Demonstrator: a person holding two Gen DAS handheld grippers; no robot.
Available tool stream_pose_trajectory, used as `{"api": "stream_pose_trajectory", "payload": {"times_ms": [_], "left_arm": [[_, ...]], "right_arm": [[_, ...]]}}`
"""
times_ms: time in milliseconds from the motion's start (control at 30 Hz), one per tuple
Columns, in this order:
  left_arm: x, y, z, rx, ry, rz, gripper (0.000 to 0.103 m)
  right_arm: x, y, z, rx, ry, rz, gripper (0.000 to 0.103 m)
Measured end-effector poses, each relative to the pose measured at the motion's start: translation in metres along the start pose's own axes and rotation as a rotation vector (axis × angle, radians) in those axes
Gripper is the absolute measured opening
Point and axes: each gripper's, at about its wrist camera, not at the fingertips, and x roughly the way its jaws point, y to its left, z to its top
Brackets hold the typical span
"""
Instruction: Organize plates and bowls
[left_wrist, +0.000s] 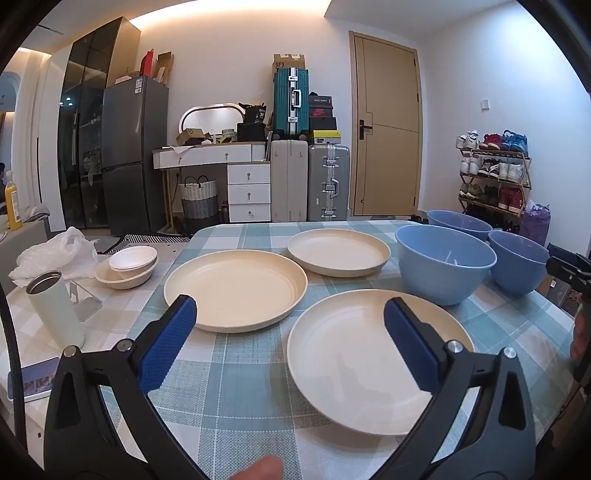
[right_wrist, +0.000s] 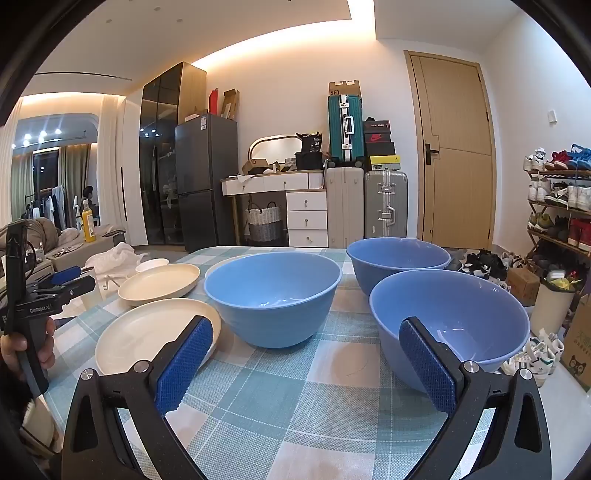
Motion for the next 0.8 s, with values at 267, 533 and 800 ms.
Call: {"api": "stream_pose_trajectory", "payload": {"times_ms": [267, 533, 800], "left_arm": [[0.0006, 0.0004, 0.0, -0.007, 0.0, -0.001, 0.101], [0.0004, 0.0004, 0.0, -0.007, -0.001, -0.001, 0.101], [0.0008, 0.0003, 0.0001, -0.006, 0.0, -0.002, 0.101]], "right_arm": [[0.0006, 0.0007, 0.0001, 0.002, -0.002, 0.002, 0.103], [-0.0002, -0.0003, 0.0, 0.006, -0.004, 0.002, 0.103], [0.0004, -0.0003, 0.0, 0.007, -0.003, 0.003, 0.103]]}}
